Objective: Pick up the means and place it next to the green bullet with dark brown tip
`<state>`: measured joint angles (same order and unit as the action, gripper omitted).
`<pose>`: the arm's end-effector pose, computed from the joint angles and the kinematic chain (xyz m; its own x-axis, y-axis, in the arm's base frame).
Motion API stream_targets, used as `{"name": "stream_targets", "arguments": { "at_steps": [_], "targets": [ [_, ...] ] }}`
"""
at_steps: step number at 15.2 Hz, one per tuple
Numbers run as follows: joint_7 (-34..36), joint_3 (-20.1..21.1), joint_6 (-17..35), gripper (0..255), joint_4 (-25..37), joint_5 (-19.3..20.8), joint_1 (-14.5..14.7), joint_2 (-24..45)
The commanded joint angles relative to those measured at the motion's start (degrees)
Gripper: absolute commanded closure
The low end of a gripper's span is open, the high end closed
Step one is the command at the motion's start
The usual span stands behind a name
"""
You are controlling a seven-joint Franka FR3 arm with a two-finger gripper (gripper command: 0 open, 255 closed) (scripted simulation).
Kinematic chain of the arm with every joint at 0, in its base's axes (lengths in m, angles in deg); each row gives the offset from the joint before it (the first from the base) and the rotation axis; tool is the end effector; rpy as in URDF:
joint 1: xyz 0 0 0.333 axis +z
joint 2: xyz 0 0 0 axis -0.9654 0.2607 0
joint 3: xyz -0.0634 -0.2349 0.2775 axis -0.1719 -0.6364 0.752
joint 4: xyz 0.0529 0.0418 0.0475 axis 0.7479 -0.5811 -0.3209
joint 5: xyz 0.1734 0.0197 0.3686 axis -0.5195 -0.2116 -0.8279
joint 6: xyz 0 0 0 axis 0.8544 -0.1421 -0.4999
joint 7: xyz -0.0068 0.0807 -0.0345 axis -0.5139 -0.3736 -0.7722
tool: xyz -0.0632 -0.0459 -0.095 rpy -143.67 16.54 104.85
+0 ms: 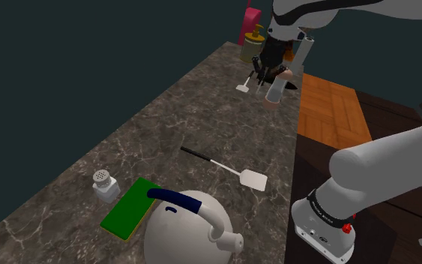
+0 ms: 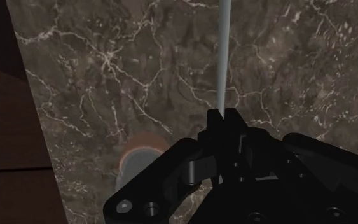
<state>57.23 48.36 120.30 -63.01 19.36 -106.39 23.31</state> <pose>0.4505 -0.0738 0.5058 0.4661 -0.8832 -0.0523 -0.8845 -0.4665 -0.0032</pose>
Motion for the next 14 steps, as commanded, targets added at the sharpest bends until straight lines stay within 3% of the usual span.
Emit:
{"name": "stream_targets", "arguments": {
  "at_steps": [1, 14],
  "targets": [
    [-2.61, -1.73, 0.15, 255, 0.12, 0.83, -1.20, 0.53],
    [-19.09, -12.69, -0.35, 255, 6.10, 5.83, -9.27, 7.14]
  ]
}}
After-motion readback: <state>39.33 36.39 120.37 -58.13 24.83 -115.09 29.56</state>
